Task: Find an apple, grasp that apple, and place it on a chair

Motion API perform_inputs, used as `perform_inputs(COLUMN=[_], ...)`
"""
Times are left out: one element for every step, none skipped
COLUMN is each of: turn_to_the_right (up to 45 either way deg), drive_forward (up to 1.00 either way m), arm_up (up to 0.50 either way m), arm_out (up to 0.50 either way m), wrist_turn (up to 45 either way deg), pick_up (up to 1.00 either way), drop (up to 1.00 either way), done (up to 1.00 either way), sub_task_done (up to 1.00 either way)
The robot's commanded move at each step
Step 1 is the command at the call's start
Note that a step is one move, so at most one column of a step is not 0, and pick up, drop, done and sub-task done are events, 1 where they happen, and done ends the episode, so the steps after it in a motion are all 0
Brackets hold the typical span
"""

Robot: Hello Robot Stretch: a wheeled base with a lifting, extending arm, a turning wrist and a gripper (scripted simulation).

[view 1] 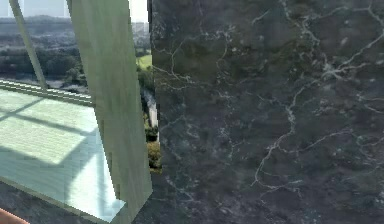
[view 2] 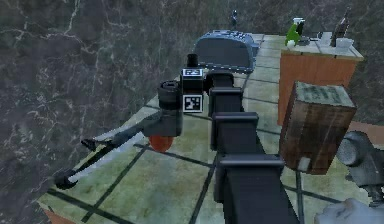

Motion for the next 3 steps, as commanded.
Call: perform_inputs(turn_to_the_right=[0.0,0.0,0.0], drive_forward=[0.0,0.0,0.0], arm_up=[0.0,0.0,-0.1], arm_out=[0.0,0.0,0.0], wrist_turn=[45.0,24.0,0.0], pick_up=[0.0,0.0,0.0], drop=[0.0,0.0,0.0], done=[0.0,0.0,0.0], sub_task_done=[0.0,0.0,0.0])
